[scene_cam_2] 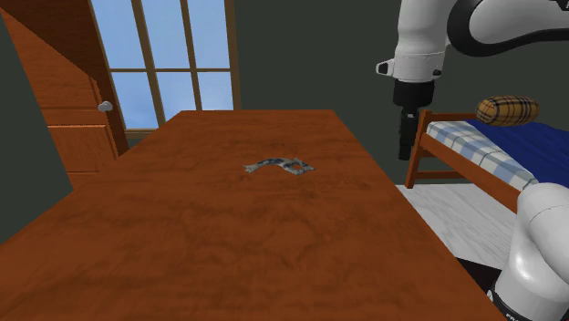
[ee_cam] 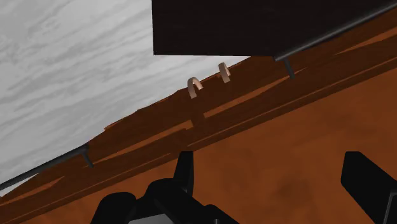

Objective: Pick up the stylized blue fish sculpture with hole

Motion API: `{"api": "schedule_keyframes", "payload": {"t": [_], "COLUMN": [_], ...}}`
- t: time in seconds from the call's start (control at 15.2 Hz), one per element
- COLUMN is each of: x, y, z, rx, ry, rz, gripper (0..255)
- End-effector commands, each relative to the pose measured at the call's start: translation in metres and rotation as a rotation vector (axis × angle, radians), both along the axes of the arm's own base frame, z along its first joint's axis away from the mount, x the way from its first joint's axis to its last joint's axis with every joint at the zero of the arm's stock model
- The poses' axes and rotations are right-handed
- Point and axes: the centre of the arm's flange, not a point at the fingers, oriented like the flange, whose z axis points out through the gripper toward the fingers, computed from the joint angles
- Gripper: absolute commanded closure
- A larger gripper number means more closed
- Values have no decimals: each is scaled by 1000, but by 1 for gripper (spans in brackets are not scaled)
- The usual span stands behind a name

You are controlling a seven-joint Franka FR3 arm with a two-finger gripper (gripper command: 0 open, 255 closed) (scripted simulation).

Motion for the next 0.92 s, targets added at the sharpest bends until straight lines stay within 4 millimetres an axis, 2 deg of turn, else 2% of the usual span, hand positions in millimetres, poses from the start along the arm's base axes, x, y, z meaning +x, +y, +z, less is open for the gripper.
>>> {"api": "schedule_keyframes", "payload": {"t": [0.0, 0.86], "x": [0, 162], "y": [0, 14], "z": [0, -25], "rx": [0, 15], "ry": [0, -42], "rz": [0, 29], "gripper": [0, 0]}}
